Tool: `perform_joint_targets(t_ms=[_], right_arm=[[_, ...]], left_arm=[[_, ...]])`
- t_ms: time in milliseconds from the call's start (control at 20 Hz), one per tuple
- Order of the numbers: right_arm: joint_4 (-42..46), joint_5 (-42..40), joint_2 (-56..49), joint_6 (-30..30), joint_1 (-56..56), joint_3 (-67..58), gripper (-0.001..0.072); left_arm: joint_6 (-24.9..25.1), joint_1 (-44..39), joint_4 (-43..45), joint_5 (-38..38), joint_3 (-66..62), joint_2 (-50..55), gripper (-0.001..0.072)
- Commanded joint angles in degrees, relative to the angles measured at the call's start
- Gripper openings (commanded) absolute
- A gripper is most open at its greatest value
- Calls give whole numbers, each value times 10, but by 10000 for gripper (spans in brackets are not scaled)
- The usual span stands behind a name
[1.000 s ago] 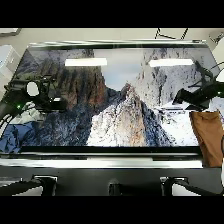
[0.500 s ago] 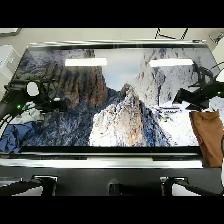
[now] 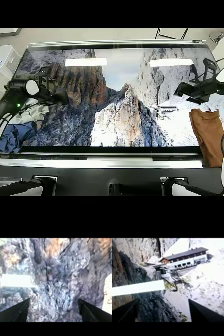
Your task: Fold the clothes and pants, and hang the long-sleeved shirts on hangers.
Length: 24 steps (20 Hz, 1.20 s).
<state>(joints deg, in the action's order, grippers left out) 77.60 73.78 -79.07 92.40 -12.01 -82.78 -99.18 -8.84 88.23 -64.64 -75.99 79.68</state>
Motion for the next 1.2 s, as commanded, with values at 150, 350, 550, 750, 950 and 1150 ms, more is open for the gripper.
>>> perform_joint_targets(t_ms=[150,350,550,750,950,1150], right_arm=[[0,-6,0,-16,1,0,682],[-1,21,0,-13,1,0,682],[-18,61,0,-3,1,0,682],[-21,69,0,34,1,0,682],[-21,85,0,45,1,0,682],[-21,112,0,45,1,0,682]], left_arm=[[-11,125,241,-233,-134,0,706],[-33,377,96,-281,-50,-24,707],[7,546,-24,-105,113,-70,706],[96,620,-139,23,202,-39,707],[174,604,-226,42,227,22,704],[151,600,-228,16,223,26,30]])
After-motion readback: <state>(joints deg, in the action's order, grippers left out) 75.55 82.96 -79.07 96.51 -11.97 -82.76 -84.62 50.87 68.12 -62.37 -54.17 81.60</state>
